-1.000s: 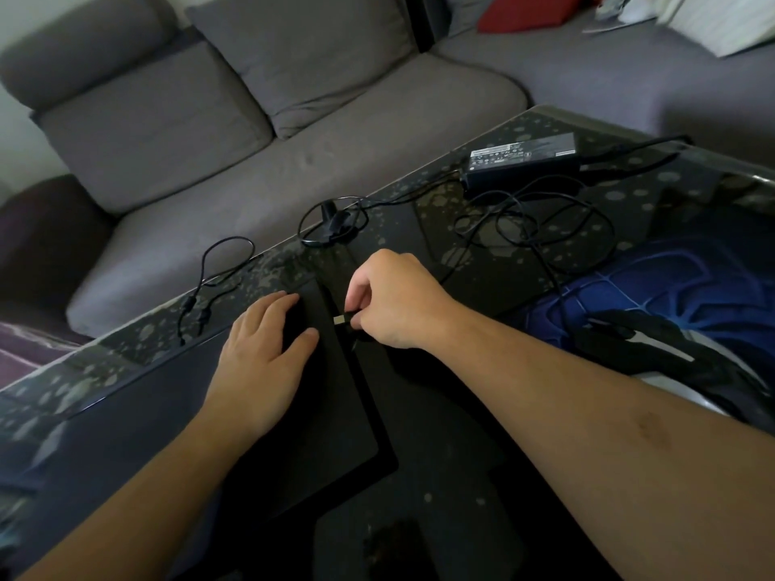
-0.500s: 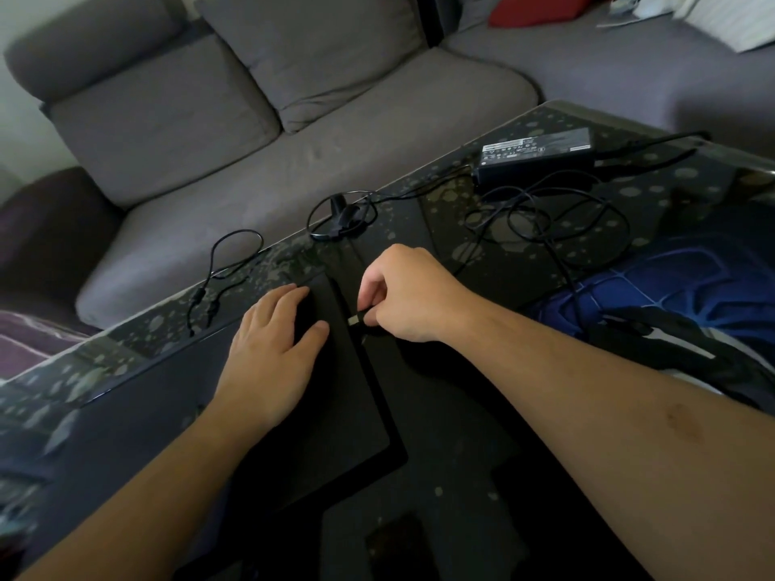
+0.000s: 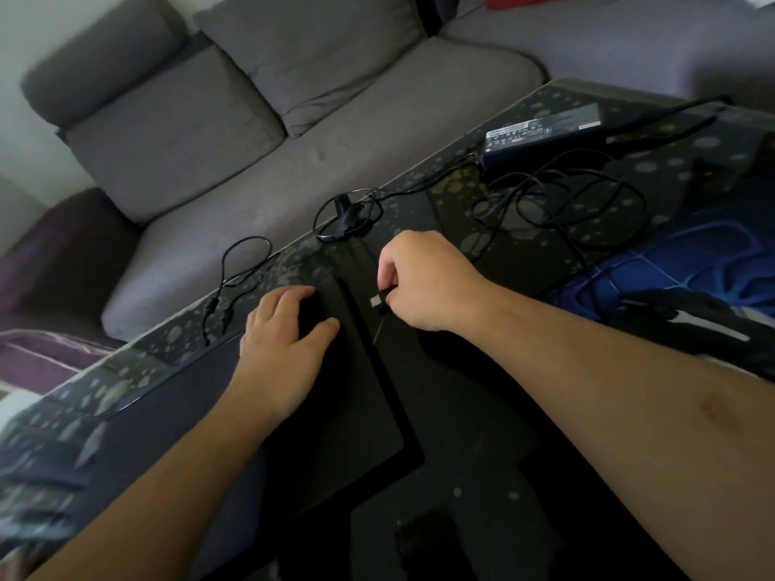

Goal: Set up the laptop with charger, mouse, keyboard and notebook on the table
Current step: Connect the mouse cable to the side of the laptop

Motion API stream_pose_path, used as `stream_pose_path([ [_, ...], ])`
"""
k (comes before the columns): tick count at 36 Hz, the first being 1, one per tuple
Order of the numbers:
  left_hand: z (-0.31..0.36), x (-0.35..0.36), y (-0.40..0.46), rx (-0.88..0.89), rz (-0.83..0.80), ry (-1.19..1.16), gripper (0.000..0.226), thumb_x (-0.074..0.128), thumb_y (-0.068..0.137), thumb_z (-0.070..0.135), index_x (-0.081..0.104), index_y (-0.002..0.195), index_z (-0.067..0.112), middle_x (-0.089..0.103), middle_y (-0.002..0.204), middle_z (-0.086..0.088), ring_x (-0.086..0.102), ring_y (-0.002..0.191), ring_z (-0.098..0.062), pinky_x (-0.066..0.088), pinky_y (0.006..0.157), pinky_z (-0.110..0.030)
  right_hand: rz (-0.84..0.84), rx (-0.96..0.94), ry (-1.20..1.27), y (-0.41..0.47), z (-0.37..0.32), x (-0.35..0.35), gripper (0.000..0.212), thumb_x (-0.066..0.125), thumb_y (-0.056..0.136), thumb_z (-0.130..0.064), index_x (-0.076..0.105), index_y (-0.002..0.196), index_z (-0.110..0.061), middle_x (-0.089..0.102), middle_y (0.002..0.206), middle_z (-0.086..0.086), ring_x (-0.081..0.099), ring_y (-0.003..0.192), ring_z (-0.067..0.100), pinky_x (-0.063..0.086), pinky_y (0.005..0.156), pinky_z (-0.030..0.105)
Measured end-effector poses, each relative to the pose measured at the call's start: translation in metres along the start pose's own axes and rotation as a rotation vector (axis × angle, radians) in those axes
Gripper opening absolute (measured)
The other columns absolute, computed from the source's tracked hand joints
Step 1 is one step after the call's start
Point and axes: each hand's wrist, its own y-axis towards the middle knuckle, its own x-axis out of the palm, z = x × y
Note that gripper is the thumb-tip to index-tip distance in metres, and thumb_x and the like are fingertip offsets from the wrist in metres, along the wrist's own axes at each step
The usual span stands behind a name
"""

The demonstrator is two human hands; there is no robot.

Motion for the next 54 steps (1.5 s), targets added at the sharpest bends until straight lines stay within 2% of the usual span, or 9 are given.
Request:
stream_pose_path([
  [8,0.017,0.009,0.032,-0.135,-0.001,0.092,0.068,0.059,0.089,0.069,0.051,0.145,0.030,0.042,0.149,-0.002,0.034,0.145,-0.029,0.032,0.120,-0.054,-0.063,-0.047,0.074,-0.001,0.007,-0.007,0.021,0.076,0.089,-0.007,0.083,0.095,-0.025,0.077,0.090,-0.005,0.072,0.087,0.012,0.063,0.082,0.031],
  [14,0.023,0.003,0.054,-0.190,-0.040,0.064,0.068,0.067,0.056,0.070,0.056,0.113,0.033,0.059,0.127,-0.001,0.053,0.124,-0.029,0.051,0.102,-0.051,-0.030,-0.035,0.112,0.002,0.007,-0.002,0.019,0.077,0.085,-0.004,0.085,0.093,-0.020,0.078,0.085,-0.001,0.074,0.080,0.016,0.065,0.077,0.035],
  [23,0.035,-0.009,0.067,-0.161,-0.120,-0.076,0.070,0.082,0.059,0.039,0.066,0.126,0.025,0.066,0.102,0.000,0.066,0.089,-0.019,0.054,0.073,-0.032,-0.059,-0.033,0.136,0.000,0.013,-0.011,0.016,0.075,0.090,-0.007,0.083,0.096,-0.019,0.078,0.089,-0.001,0.073,0.083,0.014,0.065,0.077,0.032],
  [27,0.031,-0.022,0.069,-0.119,-0.173,0.086,0.083,0.070,0.053,0.063,0.067,0.131,0.038,0.059,0.127,-0.003,0.058,0.119,-0.025,0.051,0.104,-0.041,-0.053,-0.022,0.145,-0.002,0.015,-0.012,0.018,0.075,0.090,-0.007,0.083,0.099,-0.021,0.077,0.091,-0.004,0.072,0.084,0.010,0.063,0.078,0.029],
  [33,0.028,-0.035,0.042,0.368,-0.233,0.228,0.032,0.066,0.089,0.015,0.073,0.105,0.042,0.050,0.115,0.011,0.056,0.093,-0.008,0.044,0.084,-0.016,0.079,0.065,0.146,0.001,0.013,-0.004,0.009,0.078,0.087,-0.013,0.080,0.093,-0.019,0.075,0.085,-0.001,0.073,0.078,0.017,0.065,0.073,0.038],
  [37,0.049,-0.043,-0.006,0.676,-0.472,0.316,0.013,0.062,0.096,0.033,0.075,0.098,0.033,0.058,0.111,0.016,0.064,0.089,-0.004,0.051,0.079,-0.022,0.086,0.085,0.143,0.001,0.015,-0.005,0.007,0.077,0.086,-0.013,0.079,0.085,-0.019,0.075,0.078,0.000,0.073,0.074,0.019,0.066,0.070,0.039],
  [44,0.052,-0.045,-0.042,0.708,-0.611,0.493,0.036,0.046,0.095,0.074,0.049,0.118,0.047,0.044,0.126,0.028,0.061,0.089,-0.003,0.054,0.079,-0.033,0.013,0.034,0.140,-0.004,0.013,-0.008,0.018,0.076,0.088,-0.009,0.079,0.085,-0.027,0.075,0.082,-0.005,0.072,0.079,0.013,0.065,0.075,0.034],
  [48,0.048,-0.043,-0.044,0.746,-0.570,0.506,0.052,0.082,0.080,0.054,0.051,0.122,0.046,0.044,0.132,0.029,0.045,0.096,0.010,0.046,0.083,-0.020,-0.014,0.011,0.139,-0.006,0.013,-0.012,0.019,0.076,0.089,-0.010,0.080,0.086,-0.028,0.075,0.083,-0.006,0.072,0.080,0.012,0.065,0.076,0.034],
  [54,0.050,-0.041,-0.044,0.754,-0.558,0.496,0.055,0.080,0.072,0.067,0.052,0.115,0.045,0.048,0.127,0.027,0.051,0.100,0.007,0.050,0.084,-0.021,-0.015,0.004,0.139,-0.007,0.013,-0.013,0.017,0.075,0.090,-0.010,0.081,0.090,-0.026,0.076,0.084,-0.006,0.072,0.080,0.012,0.065,0.076,0.033],
])
